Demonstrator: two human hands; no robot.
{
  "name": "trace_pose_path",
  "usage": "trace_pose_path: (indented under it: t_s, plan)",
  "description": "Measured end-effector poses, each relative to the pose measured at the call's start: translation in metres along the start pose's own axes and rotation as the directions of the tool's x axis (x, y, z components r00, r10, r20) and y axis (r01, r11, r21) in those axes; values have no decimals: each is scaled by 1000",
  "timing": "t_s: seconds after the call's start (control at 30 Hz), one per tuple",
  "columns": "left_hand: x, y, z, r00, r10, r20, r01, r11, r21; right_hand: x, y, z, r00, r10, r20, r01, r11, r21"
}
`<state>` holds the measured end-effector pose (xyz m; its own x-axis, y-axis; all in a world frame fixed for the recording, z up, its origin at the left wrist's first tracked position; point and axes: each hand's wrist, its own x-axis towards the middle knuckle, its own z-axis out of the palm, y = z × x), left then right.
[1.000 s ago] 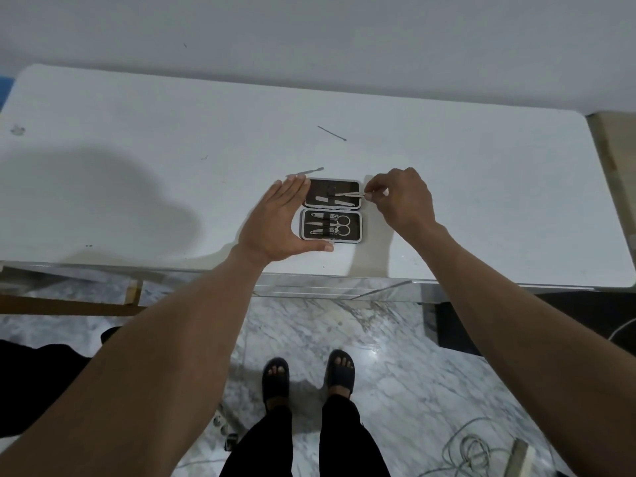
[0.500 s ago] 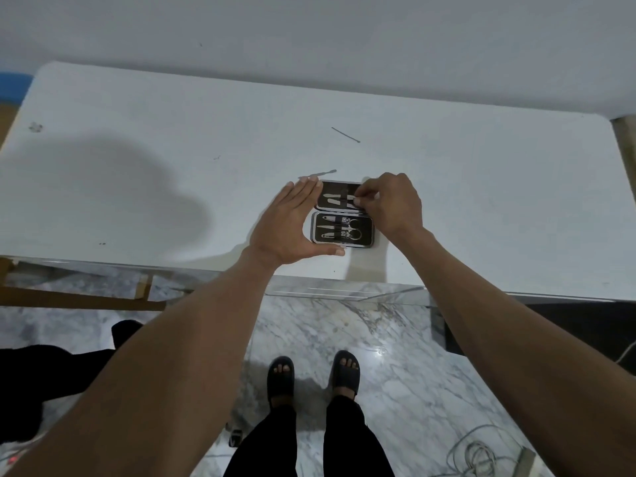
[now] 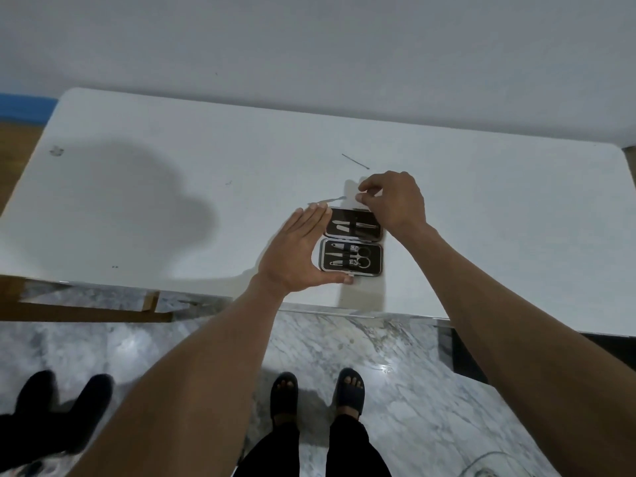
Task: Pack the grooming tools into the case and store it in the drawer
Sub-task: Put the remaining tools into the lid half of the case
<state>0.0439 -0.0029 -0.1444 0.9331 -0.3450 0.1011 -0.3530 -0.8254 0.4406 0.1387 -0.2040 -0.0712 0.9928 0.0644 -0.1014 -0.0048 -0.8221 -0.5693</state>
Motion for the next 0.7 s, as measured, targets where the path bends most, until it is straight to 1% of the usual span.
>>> trace_pose_path:
  t_s: [0.07,0.2,0.33,0.43,0.57,0.7]
  plan:
    - [0,0,0,1000,5,-16,-5,1000,-3,13,2,0,998,28,-48,-27,999,24]
    - [-1,-2,2,1000,2,-18,-2,1000,-10,37,7,4,983,131,-125,-125,990,58]
    - [0,-2,4,998,13,-57,-14,1000,-9,51,9,12,970,199,-137,-187,978,96]
    - [1,-1,3,998,12,-60,-12,1000,-5,55,7,19,970,196,-142,-185,979,86]
    - [2,0,2,999,4,-45,-4,1000,-6,59,4,21,972,160,-169,-169,985,-36]
    - [2,1,1,999,2,-41,-2,1000,0,59,-1,22,986,59,-155,-97,961,-257]
